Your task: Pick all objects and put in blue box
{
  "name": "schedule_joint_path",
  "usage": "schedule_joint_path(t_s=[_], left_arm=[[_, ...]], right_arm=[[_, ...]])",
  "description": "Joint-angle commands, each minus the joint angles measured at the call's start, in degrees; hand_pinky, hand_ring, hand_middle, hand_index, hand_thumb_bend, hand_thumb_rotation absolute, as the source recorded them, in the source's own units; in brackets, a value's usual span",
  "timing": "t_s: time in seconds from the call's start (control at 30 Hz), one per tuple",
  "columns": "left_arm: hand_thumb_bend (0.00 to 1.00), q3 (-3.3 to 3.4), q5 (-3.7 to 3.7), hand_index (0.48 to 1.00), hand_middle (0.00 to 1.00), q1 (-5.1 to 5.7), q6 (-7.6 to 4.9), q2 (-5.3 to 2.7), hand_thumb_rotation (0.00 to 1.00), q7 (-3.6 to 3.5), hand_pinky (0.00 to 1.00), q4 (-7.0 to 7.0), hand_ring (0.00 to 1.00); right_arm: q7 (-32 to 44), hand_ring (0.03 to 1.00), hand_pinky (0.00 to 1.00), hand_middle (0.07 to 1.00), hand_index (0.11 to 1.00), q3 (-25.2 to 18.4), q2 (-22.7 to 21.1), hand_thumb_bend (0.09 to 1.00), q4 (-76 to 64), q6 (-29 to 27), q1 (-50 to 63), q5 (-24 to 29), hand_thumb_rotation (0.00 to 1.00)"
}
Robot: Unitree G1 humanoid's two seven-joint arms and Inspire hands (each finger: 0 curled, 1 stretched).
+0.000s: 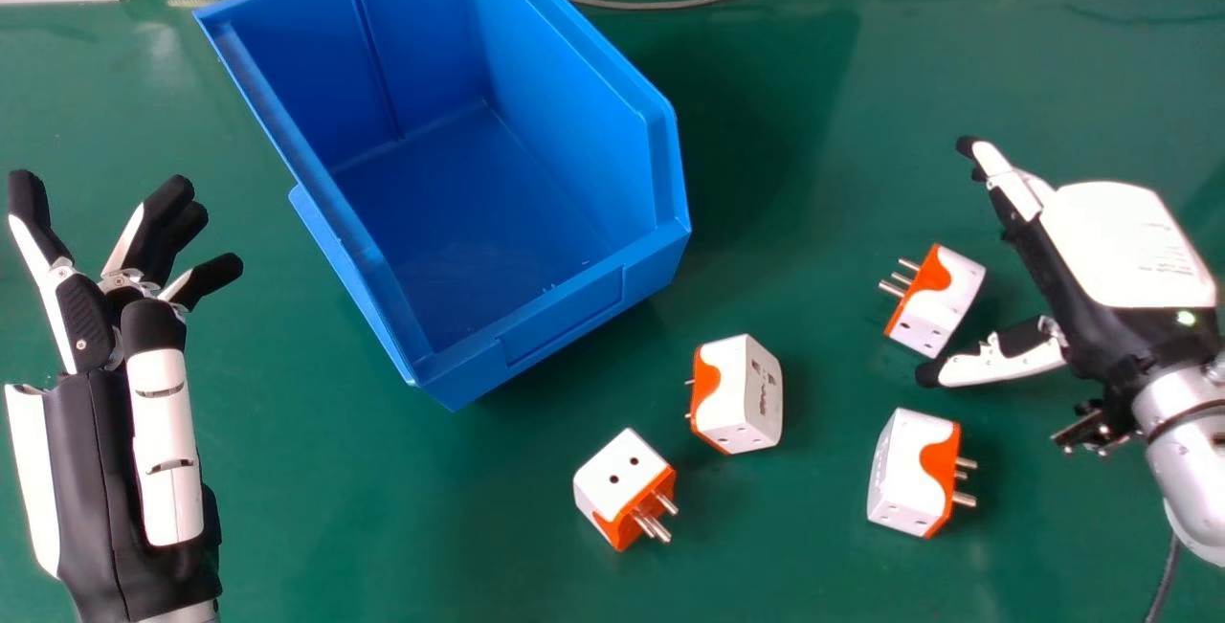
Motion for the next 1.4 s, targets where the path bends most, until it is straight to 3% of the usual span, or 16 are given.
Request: schedule_joint_path(t_s=[0.0,0.1,0.33,0.6,0.67,0.97,1.37], left_arm=[[0.45,0.19,-0.02,0.857,0.86,0.24,-0.41,0.08,0.94,0.15,0.75,-1.57,0.85],[0.45,0.14,-0.14,0.857,0.86,0.43,-0.07,0.19,0.94,0.10,0.75,-2.19,0.85],[0.45,0.34,-0.21,0.855,0.85,0.24,-0.40,0.32,0.94,-0.01,0.74,-1.62,0.85],[0.44,0.64,0.29,0.853,0.85,0.49,-0.45,0.22,0.95,0.37,0.74,-2.18,0.85],[0.44,0.63,-0.12,0.854,0.85,0.13,-0.58,0.37,0.95,0.18,0.74,-1.32,0.85],[0.44,-0.20,-2.47,0.857,0.85,0.43,0.56,0.38,0.95,-1.29,0.75,-2.26,0.85],[0.43,0.19,-1.84,0.856,0.85,0.18,0.22,0.09,0.95,-1.15,0.75,-2.27,0.85]], right_arm=[[-2.96,0.585,0.82,0.722,0.750,0.73,0.10,1.000,0.81,0.18,-1.90,-0.97,0.32],[-5.78,0.566,0.80,0.705,0.737,2.47,0.29,1.000,1.99,0.65,-2.51,-2.82,0.32],[-6.40,0.555,0.79,0.699,0.719,5.08,0.66,1.000,2.44,3.44,-3.37,-5.07,0.32],[-4.31,0.582,0.81,0.719,0.745,6.80,0.61,1.000,2.13,6.06,-3.96,-5.07,0.32],[-4.37,0.588,0.82,0.722,0.746,7.11,0.53,1.000,2.48,6.00,-4.11,-4.96,0.32],[-3.72,0.592,0.82,0.723,0.738,7.97,0.92,1.000,3.75,5.88,-5.06,-4.33,0.32],[-3.49,0.613,0.85,0.746,0.757,9.22,2.18,1.000,8.72,5.96,-7.76,-4.59,0.31]])
